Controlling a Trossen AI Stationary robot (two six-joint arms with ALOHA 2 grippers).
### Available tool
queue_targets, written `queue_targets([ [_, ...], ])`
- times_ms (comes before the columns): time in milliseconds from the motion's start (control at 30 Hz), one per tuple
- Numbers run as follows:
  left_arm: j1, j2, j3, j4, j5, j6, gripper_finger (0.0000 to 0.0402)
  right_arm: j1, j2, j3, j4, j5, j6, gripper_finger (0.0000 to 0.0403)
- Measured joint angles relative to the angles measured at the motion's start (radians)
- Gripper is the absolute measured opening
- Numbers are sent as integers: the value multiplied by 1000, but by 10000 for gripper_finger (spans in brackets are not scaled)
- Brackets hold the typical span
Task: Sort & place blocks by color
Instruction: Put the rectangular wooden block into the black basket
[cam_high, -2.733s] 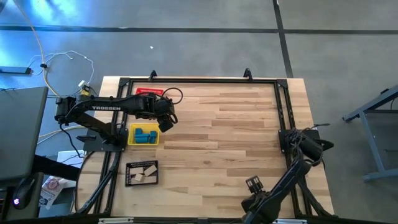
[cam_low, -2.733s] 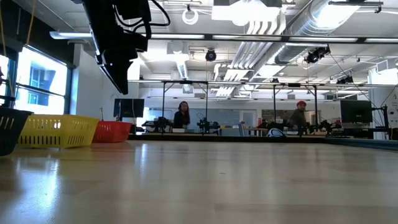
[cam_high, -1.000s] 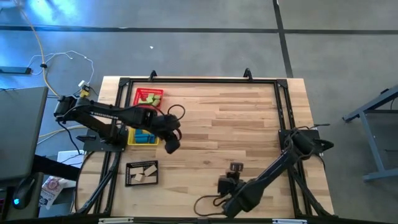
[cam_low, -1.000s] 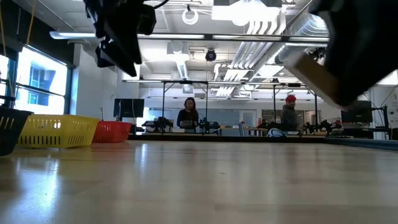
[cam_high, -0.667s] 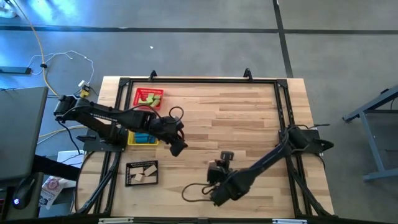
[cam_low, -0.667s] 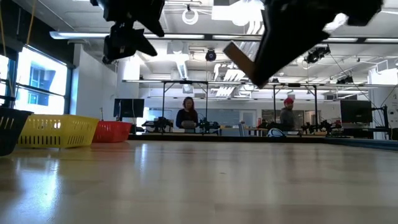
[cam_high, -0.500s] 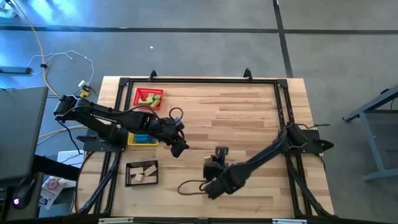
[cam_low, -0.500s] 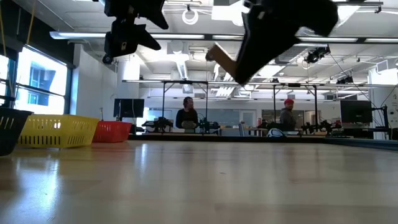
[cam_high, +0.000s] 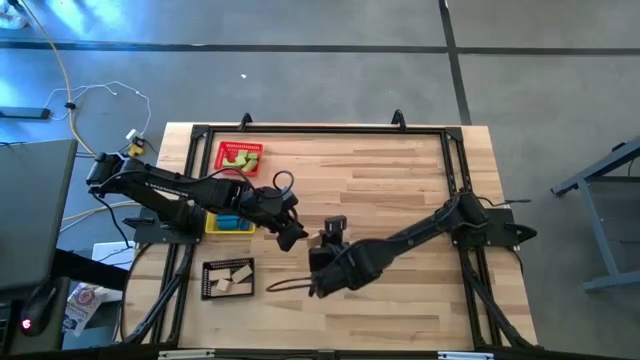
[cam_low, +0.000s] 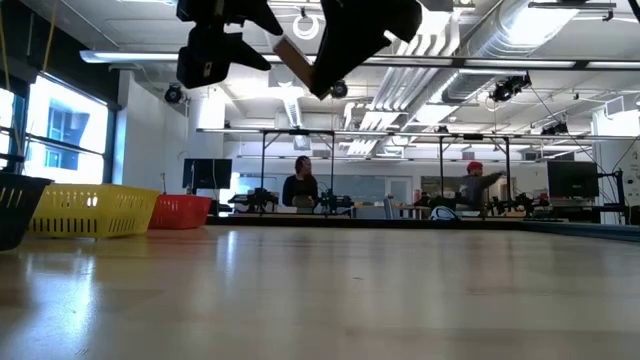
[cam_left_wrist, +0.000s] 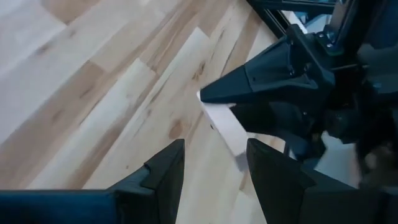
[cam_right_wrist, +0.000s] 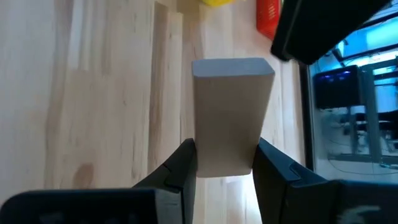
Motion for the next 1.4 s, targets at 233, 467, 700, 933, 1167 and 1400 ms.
queue_targets([
  [233, -3, 0, 0, 0, 1, 293, 163, -20, 0, 25, 13, -118, 61, 92],
  [467, -47, 0, 0, -1, 4, 633, 163, -26, 0, 25, -10, -208, 133, 92],
  [700, -109, 0, 0, -3, 4, 874, 163, -26, 0, 25, -14, -230, 166, 92],
  [933, -143, 0, 0, 0, -4, 908, 163, -26, 0, 24, 64, -271, 166, 92],
  [1167, -143, 0, 0, 0, -52, 907, 163, -26, 0, 24, 155, -290, 169, 92],
  [1400, -144, 0, 0, -3, -45, 904, 163, -32, 0, 24, 167, -272, 176, 92],
])
